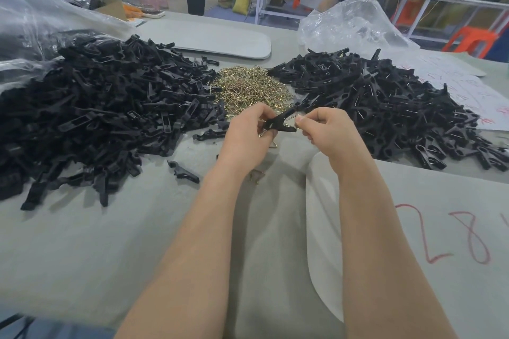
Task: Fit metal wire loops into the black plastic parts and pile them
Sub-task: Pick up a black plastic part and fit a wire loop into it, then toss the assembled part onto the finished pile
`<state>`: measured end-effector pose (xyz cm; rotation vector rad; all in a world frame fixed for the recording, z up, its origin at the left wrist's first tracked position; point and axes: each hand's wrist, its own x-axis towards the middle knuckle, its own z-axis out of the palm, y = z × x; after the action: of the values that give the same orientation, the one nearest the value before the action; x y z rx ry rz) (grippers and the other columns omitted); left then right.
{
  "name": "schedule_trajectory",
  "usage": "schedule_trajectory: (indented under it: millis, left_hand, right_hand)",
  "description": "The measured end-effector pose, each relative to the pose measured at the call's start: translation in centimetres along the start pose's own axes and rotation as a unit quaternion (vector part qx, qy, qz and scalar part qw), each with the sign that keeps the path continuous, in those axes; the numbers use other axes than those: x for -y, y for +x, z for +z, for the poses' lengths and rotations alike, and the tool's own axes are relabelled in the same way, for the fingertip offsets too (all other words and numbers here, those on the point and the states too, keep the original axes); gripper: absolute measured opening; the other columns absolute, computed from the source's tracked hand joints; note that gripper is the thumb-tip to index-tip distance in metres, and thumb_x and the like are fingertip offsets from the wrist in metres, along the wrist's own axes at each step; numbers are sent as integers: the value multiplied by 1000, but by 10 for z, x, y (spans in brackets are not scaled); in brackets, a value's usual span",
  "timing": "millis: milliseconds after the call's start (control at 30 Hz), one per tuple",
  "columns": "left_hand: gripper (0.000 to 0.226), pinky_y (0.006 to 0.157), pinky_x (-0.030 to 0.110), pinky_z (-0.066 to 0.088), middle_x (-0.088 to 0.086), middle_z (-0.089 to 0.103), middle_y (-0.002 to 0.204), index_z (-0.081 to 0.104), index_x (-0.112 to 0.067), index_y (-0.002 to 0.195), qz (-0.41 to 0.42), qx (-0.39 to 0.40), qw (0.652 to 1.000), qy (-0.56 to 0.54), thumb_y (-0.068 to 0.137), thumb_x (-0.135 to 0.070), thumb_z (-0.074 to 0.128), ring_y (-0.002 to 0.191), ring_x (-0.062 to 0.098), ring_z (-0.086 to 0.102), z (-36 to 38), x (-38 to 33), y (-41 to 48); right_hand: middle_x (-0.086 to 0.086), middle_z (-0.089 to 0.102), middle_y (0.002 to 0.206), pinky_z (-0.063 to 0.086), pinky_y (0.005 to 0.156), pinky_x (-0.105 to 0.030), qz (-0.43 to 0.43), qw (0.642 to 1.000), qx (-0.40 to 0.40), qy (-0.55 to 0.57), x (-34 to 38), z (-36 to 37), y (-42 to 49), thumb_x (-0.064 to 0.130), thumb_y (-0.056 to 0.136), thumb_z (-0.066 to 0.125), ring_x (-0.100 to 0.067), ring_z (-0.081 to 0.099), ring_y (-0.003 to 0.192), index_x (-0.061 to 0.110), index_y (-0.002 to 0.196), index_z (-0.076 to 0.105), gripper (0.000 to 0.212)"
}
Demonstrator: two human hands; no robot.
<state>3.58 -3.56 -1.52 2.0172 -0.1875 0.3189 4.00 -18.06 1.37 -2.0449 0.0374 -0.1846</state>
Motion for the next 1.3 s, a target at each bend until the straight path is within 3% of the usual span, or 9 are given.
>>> schedule_trajectory:
  millis: [167, 400, 500, 600, 700, 900, 1067, 1200, 1300]
  left_hand:
    - [28, 85, 30, 52, -14, 59, 86, 54, -29, 85, 5, 4, 1000, -5, 83, -3, 64, 88, 14, 60, 1, -2, -1]
    - [24, 83, 25, 51, -17, 58, 82, 56, -28, 87, 15, 21, 1000, 10, 84, -6, 66, 84, 6, 59, -2, -5, -2]
    - [20, 72, 12, 48, -17, 59, 83, 59, -24, 89, 12, 43, 999, -2, 83, -7, 68, 77, -3, 57, -6, -8, -4]
    - [19, 52, 7, 44, -13, 58, 83, 60, -19, 93, 4, 69, 995, -72, 83, -6, 70, 73, 5, 56, -11, -15, -6]
    - [19, 44, 3, 37, -12, 59, 85, 60, -19, 96, 19, 83, 991, -99, 83, -9, 70, 73, -1, 55, -16, -21, -7]
    - [17, 52, 15, 41, -19, 57, 92, 59, -25, 93, 55, 76, 994, -56, 83, -20, 71, 80, -21, 48, -16, -22, -9]
    - [22, 100, 25, 41, -4, 50, 123, 65, -19, 101, 56, 63, 994, -75, 81, -16, 73, 113, 4, 50, -15, -23, -7]
    - [19, 94, 27, 48, -10, 65, 96, 65, -22, 97, 50, 78, 991, -99, 83, -12, 71, 97, 5, 62, -17, -27, -8]
    - [18, 87, 17, 47, -17, 64, 83, 63, -29, 89, 47, 54, 992, -100, 83, -14, 71, 85, -2, 61, -17, -25, -7]
  right_hand:
    - [2, 52, 59, 37, 64, -30, -7, 1000, 4, -11, 0, 3, 0, 20, 86, 65, -14, 44, 58, 19, 63, 59, 24]
    - [1, 52, 58, 39, 61, -24, 10, 999, 35, 38, -1, 2, 0, 18, 87, 65, -11, 44, 57, 15, 66, 61, 22]
    - [2, 49, 56, 38, 52, -17, 59, 984, 78, 148, -2, -2, 0, 15, 88, 65, -10, 43, 53, 14, 63, 63, 25]
    - [0, 54, 69, 44, 50, -17, 139, 935, 155, 288, -3, -10, -2, 28, 82, 69, -10, 53, 54, 15, 75, 64, 16]
    - [-10, 70, 94, 57, 66, -29, 194, 889, 255, 326, -8, -7, -5, 50, 64, 70, -23, 70, 79, 8, 107, 57, 62]
    - [-6, 72, 70, 58, 61, -23, 164, 882, 270, 350, -2, 2, -6, 45, 93, 43, -16, 71, 66, 7, 90, 63, 43]
    - [-5, 69, 58, 54, 49, -19, 163, 896, 244, 332, 2, 7, -7, 39, 95, 42, -11, 68, 54, 6, 87, 60, 39]
    - [-6, 69, 59, 53, 48, -19, 159, 901, 225, 336, 2, 12, -7, 39, 95, 45, -11, 68, 55, 8, 85, 63, 38]
    - [-8, 73, 72, 55, 54, -22, 158, 904, 229, 324, 1, 10, -6, 61, 77, 55, -16, 72, 66, 11, 92, 64, 53]
